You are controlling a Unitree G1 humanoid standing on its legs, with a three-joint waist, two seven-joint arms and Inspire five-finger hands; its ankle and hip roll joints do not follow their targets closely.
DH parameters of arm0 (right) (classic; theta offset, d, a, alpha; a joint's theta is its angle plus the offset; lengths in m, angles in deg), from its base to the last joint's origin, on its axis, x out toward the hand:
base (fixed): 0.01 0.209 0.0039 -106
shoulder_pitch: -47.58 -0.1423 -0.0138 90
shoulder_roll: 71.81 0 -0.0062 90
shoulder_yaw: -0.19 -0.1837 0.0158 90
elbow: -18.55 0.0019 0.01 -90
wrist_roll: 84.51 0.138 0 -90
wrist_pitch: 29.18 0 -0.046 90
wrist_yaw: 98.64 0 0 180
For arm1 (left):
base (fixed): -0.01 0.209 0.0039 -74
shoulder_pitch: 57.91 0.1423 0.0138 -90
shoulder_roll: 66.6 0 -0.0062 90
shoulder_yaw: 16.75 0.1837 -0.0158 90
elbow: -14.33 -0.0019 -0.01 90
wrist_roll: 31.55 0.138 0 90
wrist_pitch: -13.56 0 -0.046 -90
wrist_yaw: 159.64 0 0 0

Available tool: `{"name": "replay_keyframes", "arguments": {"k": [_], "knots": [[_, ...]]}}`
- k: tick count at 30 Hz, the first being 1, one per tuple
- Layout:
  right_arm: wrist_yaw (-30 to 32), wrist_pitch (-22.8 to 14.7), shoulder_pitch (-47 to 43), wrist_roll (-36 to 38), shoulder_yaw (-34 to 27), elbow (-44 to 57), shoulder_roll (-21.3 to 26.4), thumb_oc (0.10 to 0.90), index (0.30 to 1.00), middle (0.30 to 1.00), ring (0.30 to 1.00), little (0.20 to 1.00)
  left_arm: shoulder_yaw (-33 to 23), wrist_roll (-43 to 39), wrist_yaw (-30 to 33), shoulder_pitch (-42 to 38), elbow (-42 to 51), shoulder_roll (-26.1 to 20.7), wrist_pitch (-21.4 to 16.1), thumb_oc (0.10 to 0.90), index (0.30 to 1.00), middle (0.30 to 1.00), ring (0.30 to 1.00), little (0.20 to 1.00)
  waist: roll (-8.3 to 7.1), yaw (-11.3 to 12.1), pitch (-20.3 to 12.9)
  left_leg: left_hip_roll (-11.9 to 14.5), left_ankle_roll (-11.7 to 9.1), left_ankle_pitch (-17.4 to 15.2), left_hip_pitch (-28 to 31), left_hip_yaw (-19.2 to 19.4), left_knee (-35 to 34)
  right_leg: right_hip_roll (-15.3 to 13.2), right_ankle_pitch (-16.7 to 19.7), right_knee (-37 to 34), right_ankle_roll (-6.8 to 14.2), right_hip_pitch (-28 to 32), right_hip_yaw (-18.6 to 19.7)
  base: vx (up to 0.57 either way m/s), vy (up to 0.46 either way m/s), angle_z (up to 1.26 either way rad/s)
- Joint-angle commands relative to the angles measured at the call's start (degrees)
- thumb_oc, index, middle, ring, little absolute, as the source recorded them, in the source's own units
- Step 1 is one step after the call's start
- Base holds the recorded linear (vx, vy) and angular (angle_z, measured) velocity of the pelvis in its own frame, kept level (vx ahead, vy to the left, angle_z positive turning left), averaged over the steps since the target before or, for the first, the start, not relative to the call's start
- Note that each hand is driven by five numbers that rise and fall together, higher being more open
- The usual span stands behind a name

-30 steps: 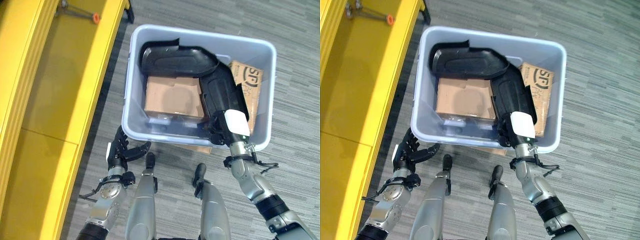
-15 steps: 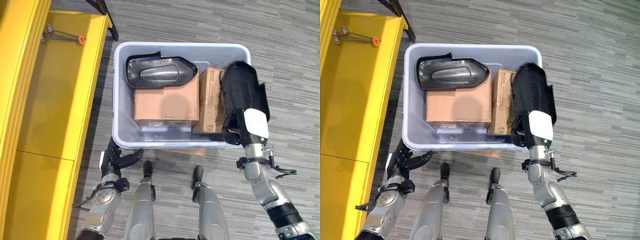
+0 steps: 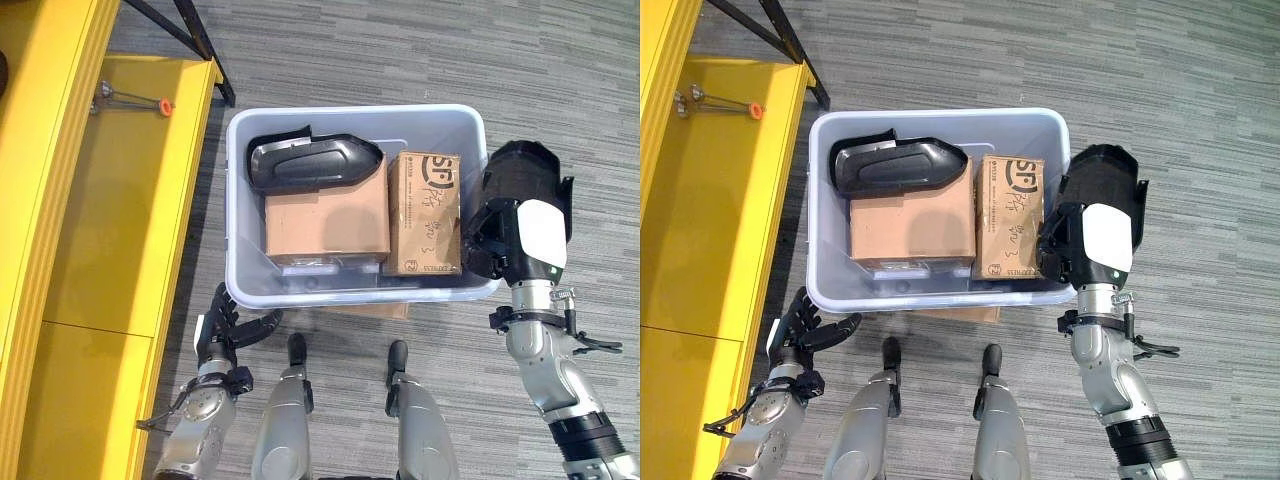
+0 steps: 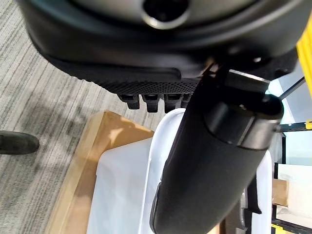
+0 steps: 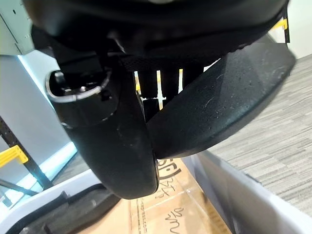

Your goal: Move parts from the plastic box to the shelf.

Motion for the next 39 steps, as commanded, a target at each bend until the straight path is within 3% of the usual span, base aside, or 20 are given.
{"name": "replay_keyframes", "arguments": {"k": [1,30,39], "knots": [[3.52,-4.86,0.49,-0.02,-3.80,8.15,4.27,0.400,0.300,0.300,0.300,0.300,-0.27,3.55,-3.00,2.28,3.56,-0.60,-3.78,0.900,1.000,1.000,1.000,1.000,-0.74,-1.57,-11.81,5.01,-2.54,2.39,-2.65,-3.49,-0.69,-3.37,-1.08,-2.48,4.11,4.26,0.47,0.00,0.000,0.00],[-0.75,-7.45,-11.63,0.07,0.77,10.41,10.37,0.400,0.300,0.300,0.300,0.300,0.23,3.44,-5.78,5.24,0.64,1.06,-1.96,0.900,1.000,1.000,1.000,1.000,-0.74,-0.38,-20.92,6.44,-2.99,1.01,7.13,-1.51,-4.43,-2.27,-2.78,-4.39,3.93,11.56,0.87,0.04,-0.018,-0.03],[-1.66,-7.09,-20.55,0.97,6.88,7.43,10.72,0.400,0.300,0.300,0.300,0.300,0.27,2.87,-5.76,5.26,1.81,0.29,-1.95,0.900,1.000,1.000,1.000,1.000,0.79,0.71,-22.03,6.81,-3.44,2.40,9.21,-2.37,-6.17,-1.59,-6.07,-0.41,2.62,12.53,0.13,-0.02,-0.035,0.02]]}}
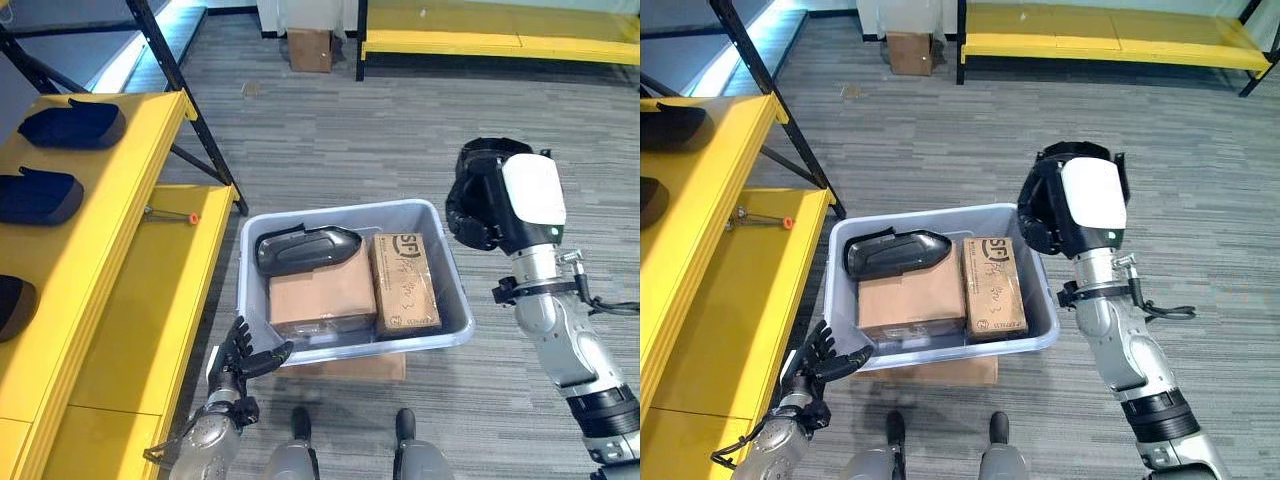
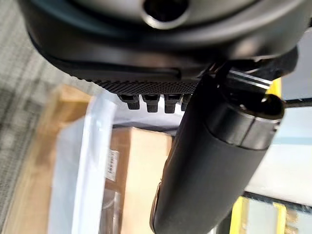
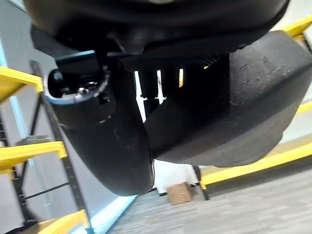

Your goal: Move parts from the plastic box to the shelf.

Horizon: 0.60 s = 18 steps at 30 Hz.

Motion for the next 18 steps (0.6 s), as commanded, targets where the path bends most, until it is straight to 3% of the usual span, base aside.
{"name": "replay_keyframes", "arguments": {"k": [1,4,6,8,9,10,13,15,16,18], "knots": [[3.69,-3.07,-12.73,0.82,2.38,1.44,2.63,0.400,0.300,0.300,0.300,0.300,0.11,0.77,0.23,0.19,3.56,-3.15,-4.36,0.900,1.000,1.000,1.000,1.000,-0.93,1.93,-8.69,6.75,-3.12,2.26,-2.83,-4.87,0.96,-2.22,-8.62,8.72,1.61,1.41,-0.80,-0.09,-0.082,0.12],[3.90,-2.81,-17.65,1.01,4.89,0.05,3.20,0.400,0.300,0.300,0.300,0.300,0.39,-0.39,0.92,-0.35,4.41,-3.55,-4.46,0.900,1.000,1.000,1.000,1.000,0.87,2.90,-6.79,8.29,-4.08,4.16,-3.31,-6.57,2.10,-0.39,-13.34,16.20,-0.88,-0.08,-2.41,-0.19,-0.185,0.24],[4.15,-2.74,-18.61,0.98,5.34,-0.24,2.97,0.400,0.300,0.300,0.300,0.300,0.49,-0.98,1.34,-0.53,4.39,-3.39,-4.38,0.900,1.000,1.000,1.000,1.000,1.38,3.06,-5.99,8.92,-4.74,5.32,-3.65,-7.44,2.22,0.23,-14.53,18.01,-1.78,-0.48,-3.27,-0.17,-0.174,0.40],[4.28,-2.79,-21.02,1.29,7.08,-1.36,2.92,0.400,0.300,0.300,0.300,0.300,-0.10,-1.29,1.97,-0.33,4.33,-3.43,-4.57,0.900,1.000,1.000,1.000,1.000,2.34,3.82,-4.39,10.40,-5.58,8.86,-4.23,-8.86,0.80,2.01,-16.05,20.47,-3.21,-1.69,-4.81,-0.27,-0.251,0.40],[4.45,-3.00,-22.85,1.68,8.68,-2.20,2.76,0.400,0.300,0.300,0.300,0.300,-1.31,-1.46,2.57,0.25,4.50,-3.22,-4.91,0.900,1.000,1.000,1.000,1.000,3.15,5.03,-3.58,11.44,-6.07,13.50,-4.73,-10.17,-1.95,3.53,-16.10,20.27,-3.80,-3.04,-5.30,-0.31,-0.303,0.25],[4.33,-3.19,-23.36,1.97,9.08,-2.55,2.88,0.400,0.300,0.300,0.300,0.300,-2.08,-1.40,2.56,0.70,4.53,-3.11,-5.05,0.900,1.000,1.000,1.000,1.000,3.29,5.49,-3.45,11.45,-6.28,15.13,-5.03,-10.67,-3.44,3.96,-15.92,19.68,-3.89,-3.39,-5.76,-0.23,-0.284,0.10],[3.65,-3.63,-22.12,2.57,9.23,-2.22,2.62,0.400,0.300,0.300,0.300,0.300,-2.92,-1.78,2.17,1.64,3.77,-2.68,-4.87,0.900,1.000,1.000,1.000,1.000,3.34,6.27,-3.94,11.18,-6.67,19.49,-6.27,-5.95,-7.81,3.14,-14.50,14.70,-3.65,-1.42,-9.21,-0.08,-0.201,0.24],[3.87,-3.38,-20.07,2.57,7.97,-1.68,3.22,0.400,0.300,0.300,0.300,0.300,-1.74,-1.71,1.18,1.40,3.14,-2.54,-4.69,0.900,1.000,1.000,1.000,1.000,3.09,5.69,-3.84,11.12,-6.90,19.81,-7.97,-0.72,-6.45,1.99,-13.04,10.53,-3.71,0.90,-11.89,-0.12,-0.161,1.13],[4.03,-3.30,-18.70,2.58,7.16,-1.27,3.68,0.400,0.300,0.300,0.300,0.300,-1.04,-1.56,0.48,0.93,3.05,-2.84,-4.63,0.900,1.000,1.000,1.000,1.000,2.75,4.95,-3.65,11.40,-6.83,18.62,-8.05,3.20,-4.69,1.06,-12.27,9.12,-3.71,1.91,-14.05,-0.20,-0.145,1.23],[4.35,-2.97,-17.68,2.76,6.14,-0.40,4.32,0.400,0.300,0.300,0.300,0.300,-0.84,-1.89,-0.57,1.01,4.38,-3.28,-4.79,0.900,1.000,1.000,1.000,1.000,2.40,4.25,-3.83,11.71,-6.43,15.63,-6.57,2.69,0.18,0.37,-10.02,6.34,-3.88,2.14,-15.59,-0.28,-0.114,1.01]]}}
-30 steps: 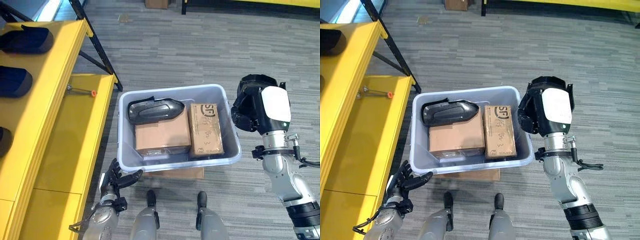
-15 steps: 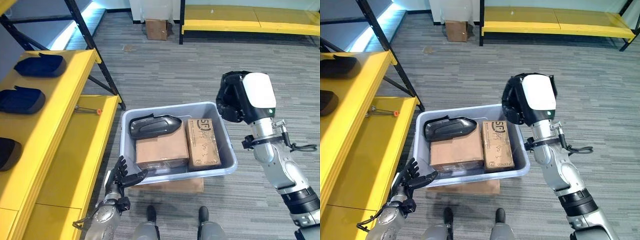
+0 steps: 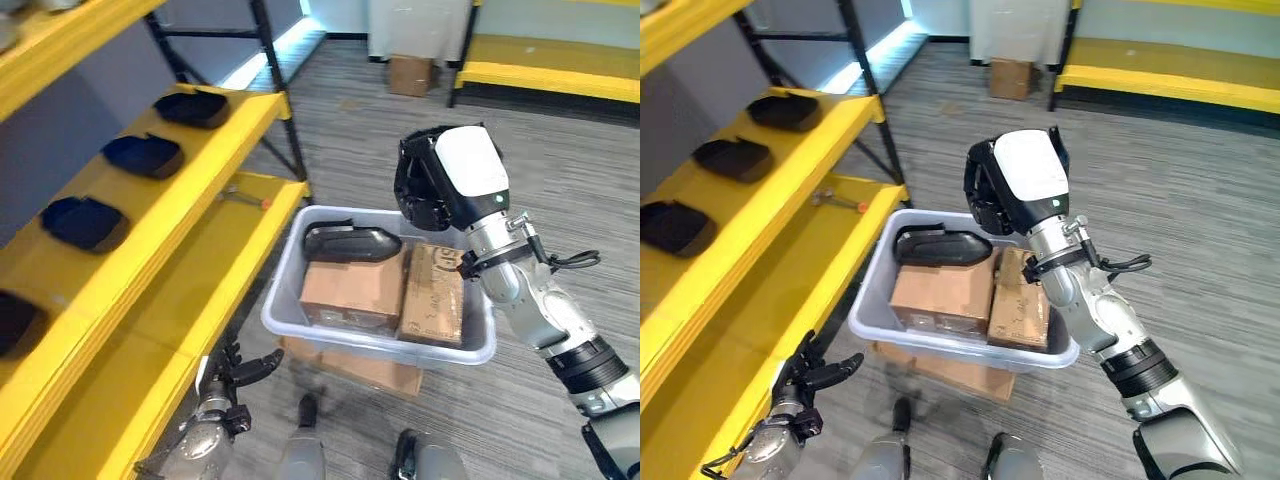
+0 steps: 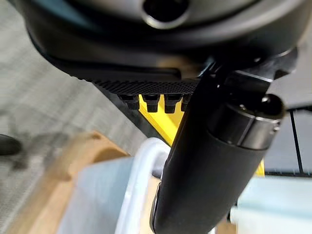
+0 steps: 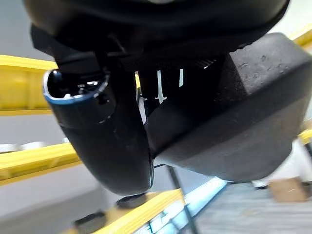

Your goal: Move parts from the plastic box to the shelf.

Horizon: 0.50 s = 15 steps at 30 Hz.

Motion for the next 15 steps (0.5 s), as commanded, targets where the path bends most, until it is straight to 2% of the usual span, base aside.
{"name": "replay_keyframes", "arguments": {"k": [1,3,4,5,6,8,9,11,15], "knots": [[5.19,-1.90,-6.70,1.42,-5.35,5.46,1.23,0.400,0.300,0.300,0.300,0.300,-0.92,-1.74,-1.72,-2.29,6.32,-2.18,-5.28,0.900,1.000,1.000,1.000,1.000,-3.12,-0.53,-4.18,4.51,-7.95,7.15,-1.73,-5.32,6.18,-0.34,5.92,-19.09,7.51,7.94,1.80,-0.26,-0.070,1.05],[5.67,-2.08,-5.57,1.94,-6.00,5.74,0.50,0.400,0.300,0.300,0.300,0.300,-0.82,-1.92,-1.78,-2.27,7.03,-1.85,-5.05,0.900,1.000,1.000,1.000,1.000,-3.93,-1.23,-5.24,3.90,-6.97,2.26,0.79,-6.32,9.43,-0.81,7.39,-20.85,7.64,7.93,0.05,-0.21,-0.045,0.81],[5.76,-2.13,-4.69,2.24,-6.40,5.74,-0.23,0.400,0.300,0.300,0.300,0.300,-0.86,-1.78,-1.73,-2.42,7.59,-1.68,-4.65,0.900,1.000,1.000,1.000,1.000,-4.42,-2.12,-6.18,3.61,-6.51,-1.40,4.95,-6.52,13.34,-1.50,8.38,-20.52,7.62,7.34,-1.95,-0.22,0.102,0.82],[5.61,-2.03,-3.92,2.33,-6.88,5.94,-0.62,0.400,0.300,0.300,0.300,0.300,-0.55,-1.49,-1.76,-2.66,8.12,-1.63,-4.54,0.900,1.000,1.000,1.000,1.000,-4.45,-2.91,-6.79,2.60,-6.34,-4.76,9.20,-7.05,13.24,-2.70,9.60,-18.60,8.10,5.36,-3.06,-0.17,0.126,0.76],[5.59,-2.02,-3.85,2.32,-6.91,5.99,-0.62,0.400,0.300,0.300,0.300,0.300,-0.54,-1.48,-1.75,-2.63,8.14,-1.64,-4.53,0.900,1.000,1.000,1.000,1.000,-4.48,-2.91,-6.74,2.53,-6.29,-4.82,9.33,-7.02,13.19,-2.82,9.48,-18.38,8.17,5.37,-3.03,-0.11,0.171,0.74],[4.97,-1.81,-3.12,1.95,-7.61,6.02,-0.75,0.400,0.300,0.300,0.300,0.300,-0.21,-1.30,-2.27,-2.74,8.52,-1.40,-4.11,0.900,1.000,1.000,1.000,1.000,-3.79,-4.50,-7.99,0.45,-5.14,-13.38,13.74,-3.73,5.40,-3.89,10.15,-16.89,10.51,3.92,-3.46,0.00,0.199,0.56],[4.77,-1.60,-2.02,1.84,-8.50,6.12,-0.96,0.400,0.300,0.300,0.300,0.300,-0.13,-1.14,-2.29,-2.69,8.74,-1.43,-3.99,0.900,1.000,1.000,1.000,1.000,-3.71,-4.42,-8.52,0.12,-4.82,-13.67,14.05,-2.42,2.95,-4.37,11.01,-16.73,11.18,3.37,-3.22,-0.06,0.257,0.55],[4.45,-1.40,-1.53,1.92,-8.99,5.83,-1.54,0.400,0.300,0.300,0.300,0.300,-0.20,-0.05,-2.53,-2.49,8.96,-1.85,-3.98,0.900,1.000,1.000,1.000,1.000,-4.12,-4.08,-8.56,-1.72,-3.98,-13.16,13.44,-2.26,0.73,-5.84,14.20,-17.47,11.76,2.54,-3.96,-0.13,0.260,0.51],[4.36,-1.53,-1.58,2.11,-9.76,5.14,-2.88,0.400,0.300,0.300,0.300,0.300,-0.82,1.22,-3.42,-2.19,9.56,-2.87,-4.18,0.900,1.000,1.000,1.000,1.000,-5.44,-2.75,-8.53,-4.06,-3.12,-13.73,13.38,-2.08,-0.75,-8.10,17.88,-19.75,13.72,3.26,-5.11,-0.06,0.186,0.18]]}}
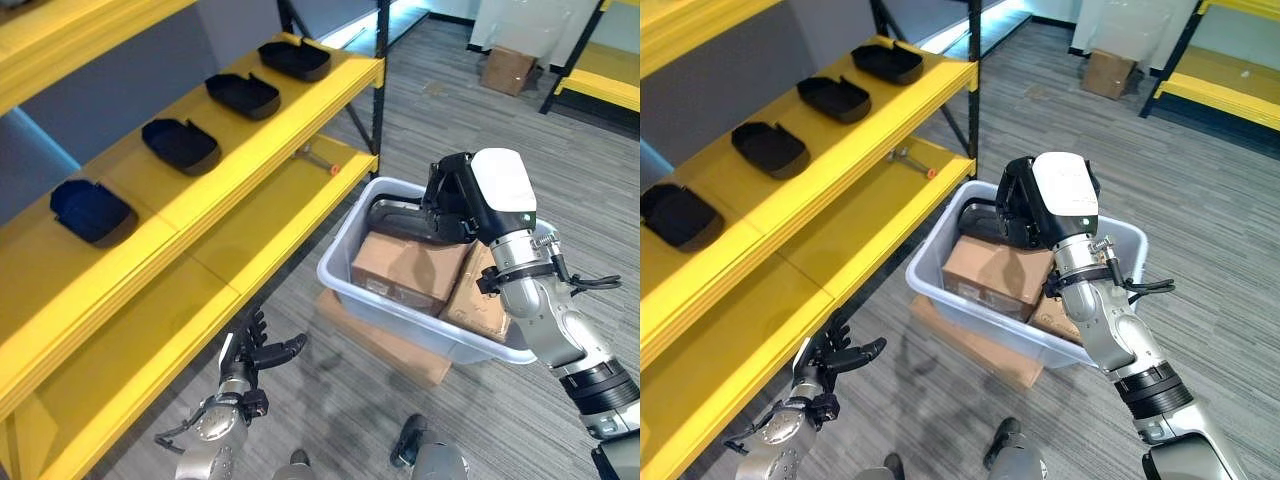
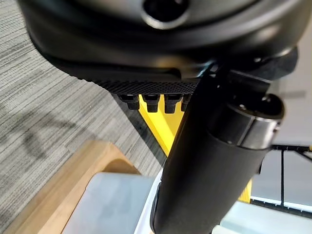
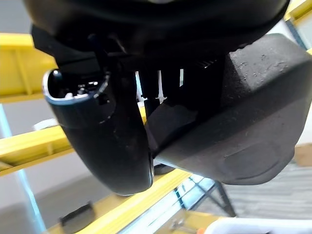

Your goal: Move parts from the plastic box to the shelf.

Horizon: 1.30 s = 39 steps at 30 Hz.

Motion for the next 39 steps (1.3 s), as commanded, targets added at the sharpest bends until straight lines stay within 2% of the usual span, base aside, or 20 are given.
{"name": "replay_keyframes", "arguments": {"k": [1,2,8,13,18,21,25,26,27,28,30,32,35,39], "knots": [[4.29,-2.98,-8.22,-0.26,-3.84,4.15,-1.28,0.400,0.300,0.300,0.300,0.300,-2.65,1.05,-1.03,1.69,6.46,-4.17,-4.31,0.900,1.000,1.000,1.000,1.000,-3.53,1.68,-6.41,0.84,2.66,-2.35,1.49,-1.11,-0.77,0.61,5.28,-10.63,8.58,4.94,4.87,-0.08,0.181,0.14],[4.06,-2.91,-8.96,-0.48,-3.46,3.55,-2.06,0.400,0.300,0.300,0.300,0.300,-2.80,1.33,-0.73,1.72,6.14,-4.02,-4.29,0.900,1.000,1.000,1.000,1.000,-4.20,2.22,-6.46,0.14,3.01,-2.51,1.68,-0.96,-1.07,0.06,6.37,-11.44,9.09,5.06,4.80,-0.06,0.121,0.14],[3.07,-2.36,-11.23,-1.42,-1.28,1.93,-3.64,0.400,0.300,0.300,0.300,0.300,-3.30,1.17,0.06,1.54,6.60,-3.40,-4.74,0.900,1.000,1.000,1.000,1.000,-6.11,3.31,-6.96,-1.19,4.18,-4.42,1.97,-0.92,0.40,-1.32,7.76,-11.60,10.02,5.27,4.80,-0.04,0.078,0.04],[2.87,-2.00,-12.08,-1.60,-0.62,0.99,-4.67,0.400,0.300,0.300,0.300,0.300,-3.60,0.88,0.45,1.55,7.02,-2.81,-4.79,0.900,1.000,1.000,1.000,1.000,-7.16,4.13,-7.70,-2.10,5.01,-6.10,1.62,-1.48,2.92,-2.63,8.73,-11.77,10.74,6.27,4.70,-0.01,0.077,-0.01],[2.84,-1.62,-13.15,-2.23,-0.08,-0.10,-5.06,0.400,0.300,0.300,0.300,0.300,-3.73,1.28,1.00,0.47,6.74,-3.36,-5.02,0.900,1.000,1.000,1.000,1.000,-8.60,5.09,-7.29,-4.33,6.50,-8.57,-0.36,-1.92,7.50,-4.61,12.83,-14.24,12.35,6.92,5.86,-0.04,0.126,0.04],[2.72,-1.42,-13.46,-3.01,0.11,-0.24,-5.36,0.400,0.300,0.300,0.300,0.300,-3.97,1.58,1.43,0.08,7.04,-3.81,-5.14,0.900,1.000,1.000,1.000,1.000,-9.14,5.33,-6.57,-6.37,7.86,-9.72,-1.70,-2.45,9.53,-5.60,16.17,-15.89,13.23,6.61,8.38,-0.06,0.185,0.07],[2.59,-1.70,-12.67,-2.73,-0.24,-0.06,-5.67,0.400,0.300,0.300,0.300,0.300,-3.73,2.24,1.34,-1.03,6.62,-4.81,-5.64,0.900,1.000,1.000,1.000,1.000,-8.99,5.05,-5.51,-7.87,8.92,-8.09,-3.01,-2.82,8.40,-6.42,18.06,-15.08,13.32,4.83,11.58,-0.07,0.189,0.07],[2.58,-1.93,-12.86,-2.65,-0.16,-0.08,-5.41,0.400,0.300,0.300,0.300,0.300,-3.67,2.62,1.47,-1.35,6.46,-5.11,-5.76,0.900,1.000,1.000,1.000,1.000,-8.56,4.45,-5.41,-7.97,9.10,-7.06,-2.71,-3.41,6.54,-5.51,18.48,-14.46,13.20,3.78,13.68,0.00,0.169,0.11],[2.46,-1.90,-13.09,-2.62,-0.06,-0.15,-5.10,0.400,0.300,0.300,0.300,0.300,-3.55,2.49,1.58,-1.69,6.28,-5.34,-5.87,0.900,1.000,1.000,1.000,1.000,-7.99,3.93,-5.30,-7.78,9.12,-6.34,-2.32,-4.07,5.18,-3.57,17.38,-13.91,12.87,3.18,16.02,0.00,0.199,0.45],[2.41,-2.16,-12.82,-2.38,-0.18,0.03,-4.56,0.400,0.300,0.300,0.300,0.300,-3.04,2.37,1.72,-2.37,5.69,-5.45,-5.84,0.900,1.000,1.000,1.000,1.000,-7.48,2.75,-5.24,-8.11,9.46,-4.78,-2.08,-5.34,3.02,0.15,15.22,-12.11,11.99,1.83,20.34,0.02,0.206,0.55],[2.13,-2.52,-11.49,-1.39,-0.85,0.60,-3.66,0.400,0.300,0.300,0.300,0.300,-2.11,2.20,1.17,-2.96,5.28,-5.21,-5.64,0.900,1.000,1.000,1.000,1.000,-7.08,1.25,-5.76,-8.70,9.71,-2.58,-1.74,-7.29,0.20,6.87,10.06,-9.72,10.14,0.80,25.54,0.03,0.175,0.77],[2.22,-3.17,-9.91,-0.13,-1.95,1.50,-3.24,0.400,0.300,0.300,0.300,0.300,-1.03,2.47,0.64,-3.32,4.91,-5.00,-5.02,0.900,1.000,1.000,1.000,1.000,-6.84,0.23,-6.11,-9.42,9.86,-0.59,-1.65,-9.70,-1.96,12.87,5.26,-7.55,8.54,1.68,27.81,0.02,0.115,0.83],[2.24,-4.32,-7.94,1.34,-3.14,2.64,-2.69,0.400,0.300,0.300,0.300,0.300,0.53,3.03,-0.06,-3.64,4.08,-4.77,-4.18,0.900,1.000,1.000,1.000,1.000,-7.25,-0.70,-7.38,-10.51,9.75,2.39,-2.54,-12.38,-4.68,19.54,1.16,-7.24,6.50,2.97,30.87,0.04,0.033,0.83],[1.74,-5.11,-7.33,1.98,-3.31,3.48,-2.03,0.400,0.300,0.300,0.300,0.300,0.87,3.15,-0.34,-3.14,4.31,-4.63,-3.96,0.900,1.000,1.000,1.000,1.000,-7.96,-0.75,-8.74,-11.60,9.41,3.70,-2.88,-13.73,-6.27,22.42,-0.53,-11.37,4.84,6.15,33.53,0.03,-0.023,0.51]]}}
